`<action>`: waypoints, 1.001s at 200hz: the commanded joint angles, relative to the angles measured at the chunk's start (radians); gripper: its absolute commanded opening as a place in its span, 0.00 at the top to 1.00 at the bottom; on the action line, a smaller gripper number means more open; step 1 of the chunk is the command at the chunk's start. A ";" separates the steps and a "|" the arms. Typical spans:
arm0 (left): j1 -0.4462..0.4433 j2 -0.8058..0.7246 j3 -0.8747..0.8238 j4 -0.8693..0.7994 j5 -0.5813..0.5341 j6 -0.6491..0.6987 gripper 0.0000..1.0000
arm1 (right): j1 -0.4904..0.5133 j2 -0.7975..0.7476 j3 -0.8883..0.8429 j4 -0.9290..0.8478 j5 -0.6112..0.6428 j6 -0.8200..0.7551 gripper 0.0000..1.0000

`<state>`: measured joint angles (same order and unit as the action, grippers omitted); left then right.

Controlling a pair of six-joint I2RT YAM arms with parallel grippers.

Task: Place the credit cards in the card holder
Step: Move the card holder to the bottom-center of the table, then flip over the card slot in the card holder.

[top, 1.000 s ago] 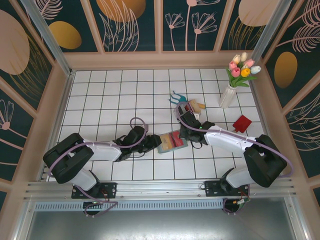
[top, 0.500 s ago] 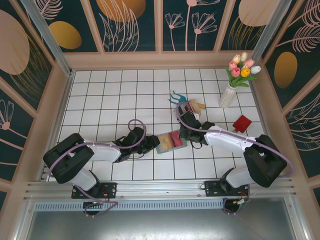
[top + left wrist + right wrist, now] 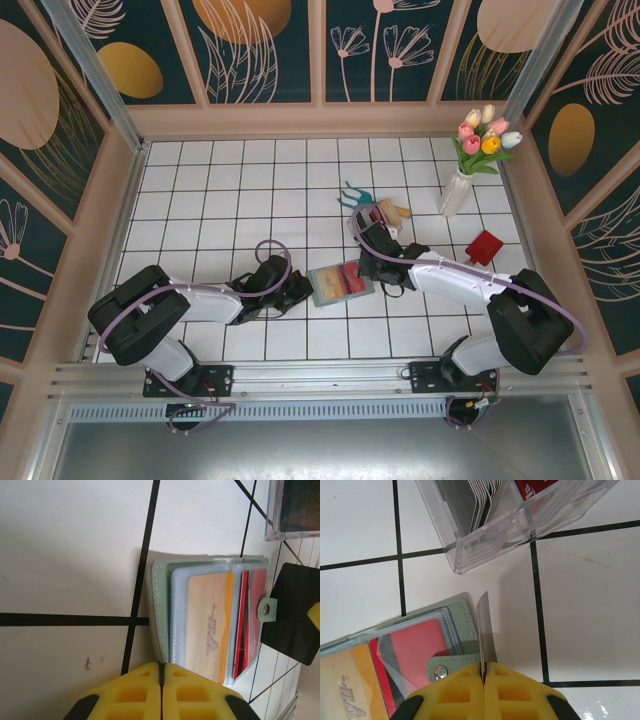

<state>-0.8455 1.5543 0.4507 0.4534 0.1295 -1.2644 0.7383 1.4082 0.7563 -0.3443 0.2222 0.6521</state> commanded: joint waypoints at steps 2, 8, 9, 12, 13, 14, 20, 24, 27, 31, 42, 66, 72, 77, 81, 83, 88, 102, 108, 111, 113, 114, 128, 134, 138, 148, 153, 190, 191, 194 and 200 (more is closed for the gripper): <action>-0.006 0.000 0.009 0.053 0.001 0.014 0.98 | 0.007 -0.004 -0.013 -0.005 -0.033 -0.002 1.00; -0.005 -0.009 0.002 0.059 -0.002 0.015 1.00 | 0.006 -0.011 -0.010 -0.009 -0.027 -0.003 1.00; -0.006 -0.011 0.001 0.060 -0.003 0.015 1.00 | 0.006 -0.012 -0.009 -0.010 -0.026 -0.002 1.00; -0.007 -0.017 -0.001 0.063 -0.006 0.016 1.00 | 0.006 -0.015 -0.007 -0.015 -0.020 -0.002 1.00; -0.006 -0.018 -0.002 0.063 -0.006 0.016 1.00 | 0.006 -0.017 -0.007 -0.016 -0.018 -0.002 1.00; -0.006 -0.019 -0.003 0.063 -0.008 0.016 1.00 | 0.006 -0.018 -0.006 -0.017 -0.016 -0.002 1.00; -0.006 -0.032 -0.010 0.068 -0.012 0.016 1.00 | 0.006 -0.028 -0.001 -0.026 -0.004 -0.002 1.00; -0.007 -0.040 -0.015 0.072 -0.016 0.017 1.00 | 0.004 -0.033 0.003 -0.032 0.003 -0.002 1.00; -0.007 -0.046 -0.019 0.075 -0.020 0.017 1.00 | 0.002 -0.038 0.006 -0.037 0.011 -0.002 1.00; -0.006 -0.056 -0.024 0.078 -0.024 0.017 1.00 | 0.001 -0.046 0.010 -0.045 0.021 -0.002 1.00; -0.006 -0.081 -0.041 0.090 -0.037 0.013 1.00 | -0.005 -0.070 0.015 -0.068 0.053 0.001 1.00; -0.006 -0.133 -0.069 0.107 -0.054 0.010 1.00 | -0.033 -0.147 0.009 -0.098 0.109 0.004 1.00; -0.006 -0.144 -0.073 0.107 -0.056 0.012 1.00 | -0.041 -0.167 0.008 -0.104 0.122 0.007 1.00; -0.006 -0.153 -0.075 0.108 -0.057 0.016 1.00 | -0.045 -0.185 0.008 -0.109 0.134 0.007 1.00; -0.006 -0.158 -0.075 0.108 -0.056 0.020 1.00 | -0.046 -0.199 0.008 -0.111 0.139 0.003 1.00; -0.006 -0.161 -0.076 0.109 -0.056 0.021 1.00 | -0.045 -0.207 0.009 -0.109 0.140 -0.003 1.00; -0.006 -0.167 -0.075 0.110 -0.053 0.025 1.00 | -0.044 -0.226 0.009 -0.100 0.137 -0.012 1.00; -0.006 -0.178 -0.075 0.123 -0.042 0.034 1.00 | -0.037 -0.278 0.003 -0.034 0.076 -0.054 1.00; -0.006 -0.181 -0.074 0.130 -0.035 0.039 1.00 | -0.027 -0.295 -0.001 0.007 0.037 -0.071 1.00; -0.007 -0.181 -0.072 0.132 -0.032 0.039 1.00 | -0.020 -0.301 -0.003 0.028 0.024 -0.075 1.00; -0.006 -0.182 -0.072 0.133 -0.030 0.040 1.00 | -0.014 -0.304 -0.003 0.042 0.015 -0.076 1.00; -0.004 -0.182 -0.072 0.134 -0.029 0.041 1.00 | -0.011 -0.306 -0.003 0.047 0.011 -0.077 1.00; -0.006 -0.184 -0.070 0.149 -0.016 0.046 1.00 | 0.034 -0.304 0.004 0.126 -0.046 -0.076 1.00; -0.006 -0.184 -0.069 0.147 -0.016 0.048 1.00 | 0.055 -0.291 0.009 0.156 -0.065 -0.073 1.00; -0.006 -0.186 -0.068 0.145 -0.017 0.047 1.00 | 0.071 -0.282 0.013 0.174 -0.072 -0.070 1.00; -0.006 -0.188 -0.066 0.145 -0.017 0.046 1.00 | 0.111 -0.254 0.022 0.213 -0.071 -0.069 1.00; -0.006 -0.189 -0.065 0.143 -0.017 0.047 1.00 | 0.131 -0.237 0.027 0.226 -0.065 -0.067 1.00; -0.005 -0.183 -0.064 0.140 -0.017 0.041 1.00 | 0.239 -0.120 0.078 0.259 -0.028 -0.064 1.00; -0.006 -0.183 -0.064 0.140 -0.017 0.042 1.00 | 0.242 -0.117 0.078 0.260 -0.027 -0.065 1.00; -0.006 -0.183 -0.064 0.140 -0.017 0.041 1.00 | 0.249 -0.113 0.080 0.262 -0.025 -0.065 1.00; -0.005 -0.183 -0.063 0.139 -0.016 0.040 1.00 | 0.257 -0.103 0.084 0.264 -0.017 -0.061 1.00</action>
<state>-0.8455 1.3880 0.3847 0.5503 0.1040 -1.2381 0.9565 1.2686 0.7933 -0.1448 0.1841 0.5999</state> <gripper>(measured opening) 0.063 0.057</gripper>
